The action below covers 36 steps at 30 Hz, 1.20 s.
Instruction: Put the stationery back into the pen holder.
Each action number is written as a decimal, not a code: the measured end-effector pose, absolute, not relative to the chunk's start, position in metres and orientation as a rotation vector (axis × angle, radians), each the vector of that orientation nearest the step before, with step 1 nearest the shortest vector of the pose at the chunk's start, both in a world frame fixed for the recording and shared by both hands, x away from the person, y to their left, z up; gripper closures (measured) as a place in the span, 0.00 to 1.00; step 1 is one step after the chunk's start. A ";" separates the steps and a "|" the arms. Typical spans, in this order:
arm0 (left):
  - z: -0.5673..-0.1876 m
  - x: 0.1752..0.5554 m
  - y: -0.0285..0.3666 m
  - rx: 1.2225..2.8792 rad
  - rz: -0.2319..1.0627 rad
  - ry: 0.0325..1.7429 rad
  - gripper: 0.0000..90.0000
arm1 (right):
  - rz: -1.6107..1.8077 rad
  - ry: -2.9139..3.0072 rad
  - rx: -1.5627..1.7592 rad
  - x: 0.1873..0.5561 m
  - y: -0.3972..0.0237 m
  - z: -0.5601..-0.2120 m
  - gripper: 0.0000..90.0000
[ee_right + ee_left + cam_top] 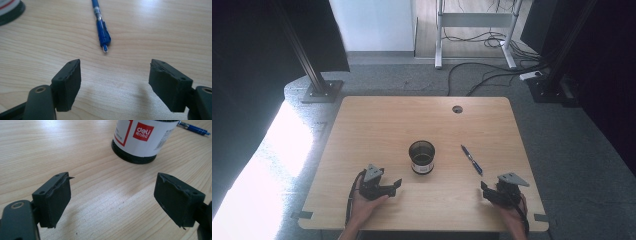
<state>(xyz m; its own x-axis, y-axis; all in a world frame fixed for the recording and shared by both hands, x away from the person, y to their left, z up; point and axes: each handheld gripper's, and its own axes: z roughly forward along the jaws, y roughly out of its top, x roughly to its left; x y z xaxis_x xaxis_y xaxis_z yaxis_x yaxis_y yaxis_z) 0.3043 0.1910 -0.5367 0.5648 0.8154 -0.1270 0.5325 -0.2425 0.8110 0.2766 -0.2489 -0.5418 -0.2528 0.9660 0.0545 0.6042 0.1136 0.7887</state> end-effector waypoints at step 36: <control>-0.533 0.304 0.193 1.931 0.340 1.077 0.17 | 1.061 1.942 1.476 0.347 -0.218 -0.503 0.41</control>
